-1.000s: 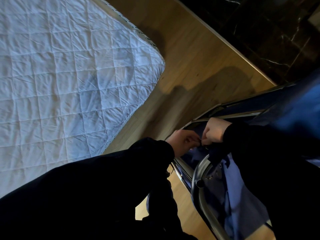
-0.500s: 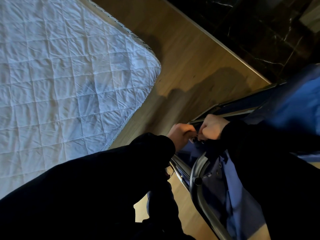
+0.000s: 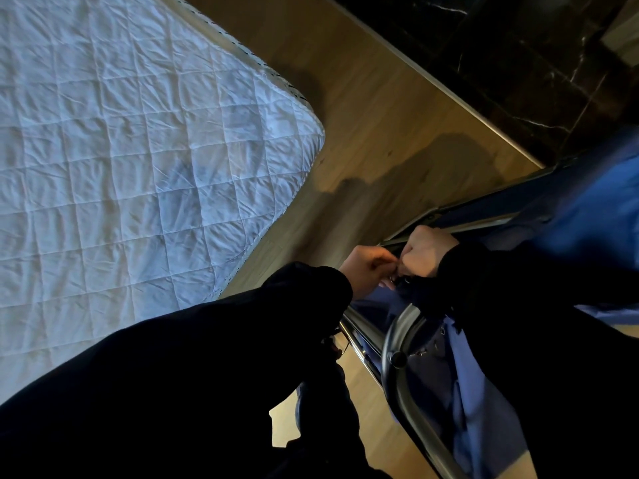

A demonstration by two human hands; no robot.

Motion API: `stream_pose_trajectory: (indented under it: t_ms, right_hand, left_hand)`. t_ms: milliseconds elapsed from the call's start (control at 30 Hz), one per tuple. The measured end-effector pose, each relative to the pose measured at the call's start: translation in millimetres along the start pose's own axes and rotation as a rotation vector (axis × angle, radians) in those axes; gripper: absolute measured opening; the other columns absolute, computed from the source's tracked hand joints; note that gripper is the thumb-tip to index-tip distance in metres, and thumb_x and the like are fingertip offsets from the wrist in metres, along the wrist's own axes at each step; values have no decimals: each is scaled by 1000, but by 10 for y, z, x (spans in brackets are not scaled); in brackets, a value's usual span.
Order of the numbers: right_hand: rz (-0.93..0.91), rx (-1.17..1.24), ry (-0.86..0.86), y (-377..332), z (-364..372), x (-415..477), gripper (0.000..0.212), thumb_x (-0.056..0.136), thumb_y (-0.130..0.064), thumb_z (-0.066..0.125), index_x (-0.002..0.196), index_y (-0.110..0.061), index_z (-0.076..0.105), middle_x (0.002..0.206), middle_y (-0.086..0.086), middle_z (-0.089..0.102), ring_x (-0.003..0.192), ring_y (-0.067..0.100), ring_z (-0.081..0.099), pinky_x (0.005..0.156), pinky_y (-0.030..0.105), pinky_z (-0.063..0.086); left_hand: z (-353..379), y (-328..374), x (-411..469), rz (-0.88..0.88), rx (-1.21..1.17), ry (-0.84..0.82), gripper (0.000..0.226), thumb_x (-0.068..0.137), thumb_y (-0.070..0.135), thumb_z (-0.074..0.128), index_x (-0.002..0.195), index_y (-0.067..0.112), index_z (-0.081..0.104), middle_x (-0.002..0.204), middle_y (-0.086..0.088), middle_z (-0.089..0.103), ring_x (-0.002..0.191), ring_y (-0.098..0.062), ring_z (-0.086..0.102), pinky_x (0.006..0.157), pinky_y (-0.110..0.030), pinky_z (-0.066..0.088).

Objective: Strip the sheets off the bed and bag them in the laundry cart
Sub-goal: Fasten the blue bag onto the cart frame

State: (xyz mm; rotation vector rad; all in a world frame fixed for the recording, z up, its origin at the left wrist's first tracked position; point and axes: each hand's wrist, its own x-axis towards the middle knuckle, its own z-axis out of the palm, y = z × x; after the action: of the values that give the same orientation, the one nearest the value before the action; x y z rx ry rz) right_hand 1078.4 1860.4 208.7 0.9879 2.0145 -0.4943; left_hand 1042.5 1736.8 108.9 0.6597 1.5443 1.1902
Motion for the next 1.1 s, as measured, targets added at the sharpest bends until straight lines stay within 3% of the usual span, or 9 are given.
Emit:
stream_pose_trajectory:
  t_ms: [133, 300, 433, 567, 700, 833, 933, 1033, 1100]
  right_hand:
    - [-9, -21, -9, -19, -1, -14, 15, 78, -20, 68, 89, -12, 75, 92, 11, 70, 90, 28, 64, 76, 30, 51]
    - [-66, -123, -14, -14, 13, -83, 14, 78, -19, 66, 86, -13, 75, 88, 11, 71, 90, 28, 65, 75, 29, 50]
    - [-120, -213, -35, -50, -14, -147, 8, 73, -20, 63, 68, -14, 64, 72, 9, 62, 87, 29, 65, 69, 30, 49]
    - [-156, -327, -14, -131, -36, -277, 19, 76, -27, 62, 65, -17, 49, 88, 11, 62, 96, 30, 63, 72, 30, 44]
    - [-215, -482, 56, -128, 25, -384, 20, 83, -45, 59, 85, -25, 55, 111, 7, 64, 108, 27, 59, 87, 34, 40]
    - [-292, -672, 230, -193, 109, -425, 33, 89, -37, 57, 117, -19, 57, 121, 6, 58, 117, 26, 55, 99, 36, 36]
    - [-324, -688, 204, -240, 117, -413, 34, 95, -33, 52, 123, -16, 55, 124, 8, 55, 118, 28, 54, 93, 36, 42]
    - [-300, -609, 145, -183, 79, -346, 30, 96, -29, 50, 121, -14, 55, 125, 11, 53, 118, 29, 52, 90, 36, 43]
    - [-288, -555, 101, -133, 66, -330, 30, 96, -29, 50, 120, -11, 53, 125, 14, 51, 119, 31, 50, 90, 36, 41]
  left_hand:
    - [-2, -10, -2, -24, -16, -16, 10, 93, -5, 53, 90, 1, 60, 54, 13, 61, 49, 5, 60, 56, -13, 50]
    - [55, -19, -12, -28, -13, -61, 32, 93, -8, 49, 74, 18, 50, 63, 0, 60, 52, 5, 61, 58, -14, 50]
    - [60, -16, -16, -56, -62, -78, 33, 94, -9, 48, 72, 15, 49, 56, 7, 62, 52, 2, 62, 58, -17, 52]
    - [38, -29, -34, -79, -106, -101, 31, 95, -10, 45, 75, 13, 48, 50, 8, 63, 53, 1, 64, 58, -18, 53]
    - [18, 4, -31, -113, -94, -134, 30, 96, -9, 43, 75, 13, 47, 58, 2, 63, 54, 0, 65, 58, -21, 55]
    - [-29, 126, -3, -238, -146, -212, 24, 97, -6, 42, 79, 6, 53, 68, -6, 62, 54, -2, 64, 62, -22, 57]
    - [-73, 160, 53, -345, -217, -249, 24, 96, -9, 41, 80, 1, 56, 67, -6, 63, 54, -6, 65, 65, -25, 58]
    - [-114, 159, 70, -389, -301, -259, 11, 98, -2, 45, 98, -3, 55, 79, -15, 61, 58, -10, 67, 65, -25, 60]
    - [-122, 138, 63, -387, -364, -237, 13, 99, 0, 46, 89, 0, 54, 80, -15, 59, 58, -11, 67, 64, -26, 60]
